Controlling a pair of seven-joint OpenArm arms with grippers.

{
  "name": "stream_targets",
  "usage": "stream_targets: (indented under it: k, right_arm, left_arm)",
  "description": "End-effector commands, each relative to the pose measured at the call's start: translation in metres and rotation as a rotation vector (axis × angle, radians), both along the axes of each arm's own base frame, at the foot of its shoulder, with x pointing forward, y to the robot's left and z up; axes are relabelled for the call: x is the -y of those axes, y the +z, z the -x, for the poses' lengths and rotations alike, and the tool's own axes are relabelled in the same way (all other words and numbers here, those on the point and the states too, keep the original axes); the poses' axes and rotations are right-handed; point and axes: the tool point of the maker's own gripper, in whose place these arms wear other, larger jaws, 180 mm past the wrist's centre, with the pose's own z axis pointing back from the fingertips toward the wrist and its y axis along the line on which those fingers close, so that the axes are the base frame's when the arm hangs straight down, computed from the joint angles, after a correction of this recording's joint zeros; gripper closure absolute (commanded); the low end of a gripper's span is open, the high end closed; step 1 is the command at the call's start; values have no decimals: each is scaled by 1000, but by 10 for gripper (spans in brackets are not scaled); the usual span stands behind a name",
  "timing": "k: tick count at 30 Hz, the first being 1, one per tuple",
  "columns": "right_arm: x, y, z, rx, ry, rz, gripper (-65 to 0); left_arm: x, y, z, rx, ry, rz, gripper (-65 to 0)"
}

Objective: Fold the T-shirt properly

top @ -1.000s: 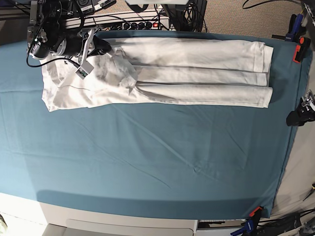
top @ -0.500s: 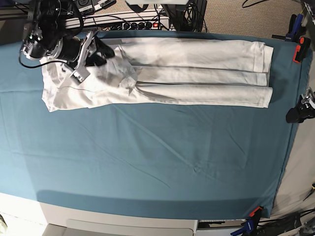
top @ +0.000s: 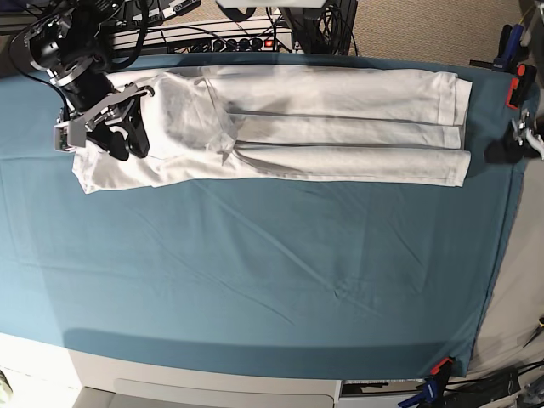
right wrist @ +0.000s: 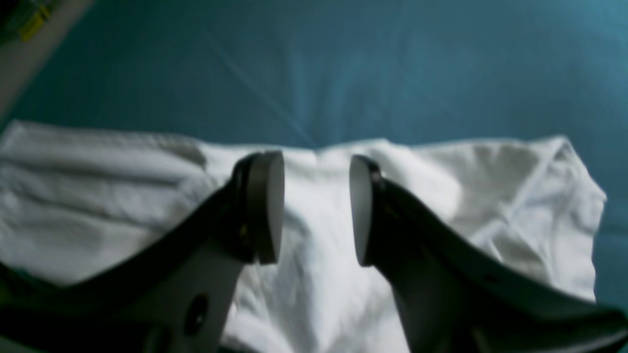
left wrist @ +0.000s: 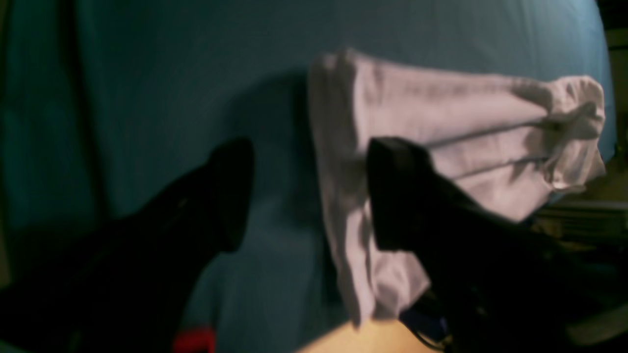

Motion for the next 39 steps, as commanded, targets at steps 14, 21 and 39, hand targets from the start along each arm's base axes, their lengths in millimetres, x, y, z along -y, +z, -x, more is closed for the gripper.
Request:
stream_targets:
  k: [14,21,39]
  right_arm:
    - [66,-45,4,-144,-371,-20,-232]
    - [66,-51,-5,-153,-373,-59,-232]
    - [66,-51,-5,-152,-372,-57,-232]
  left_arm:
    - [25,5,13,-65,-126,-105,-391]
    - [61,-23,19,-131,-226,-83,-391]
    - [94,-33,19,-132,-215,34,-285]
